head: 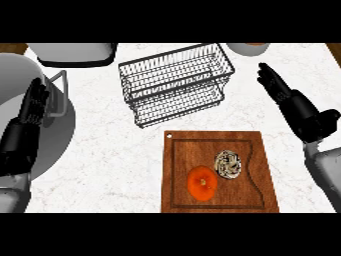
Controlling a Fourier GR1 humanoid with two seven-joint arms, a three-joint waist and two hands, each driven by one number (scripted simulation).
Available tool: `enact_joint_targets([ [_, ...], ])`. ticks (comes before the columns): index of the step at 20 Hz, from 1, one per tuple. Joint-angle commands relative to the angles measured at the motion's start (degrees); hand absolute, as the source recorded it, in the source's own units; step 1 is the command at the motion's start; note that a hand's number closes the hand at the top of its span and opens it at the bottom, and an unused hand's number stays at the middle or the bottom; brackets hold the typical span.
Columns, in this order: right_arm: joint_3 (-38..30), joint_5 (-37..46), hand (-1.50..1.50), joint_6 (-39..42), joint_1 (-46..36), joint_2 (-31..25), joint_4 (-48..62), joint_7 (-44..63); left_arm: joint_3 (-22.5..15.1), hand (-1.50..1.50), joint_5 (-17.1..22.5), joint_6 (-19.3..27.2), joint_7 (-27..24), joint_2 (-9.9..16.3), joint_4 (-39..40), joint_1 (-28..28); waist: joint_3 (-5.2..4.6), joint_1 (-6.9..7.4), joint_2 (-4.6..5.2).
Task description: Pick the cupcake from the cutting board and place it in the tiered basket
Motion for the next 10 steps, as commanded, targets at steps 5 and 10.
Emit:
enact_joint_targets([
  [5,-11.3,-23.9,1.50,18.5,-2.6,5.2,2.9,-8.1,-4.1,0.00,-1.1,1.9,4.4,-5.4,-0.6,-2.2,-0.11,0.24,1.27],
  [10,-10.4,-33.5,-1.50,26.2,2.6,10.2,11.8,-1.3,-6.6,0.00,-0.5,2.3,7.4,-8.4,-1.5,-2.3,0.00,1.08,1.75],
])
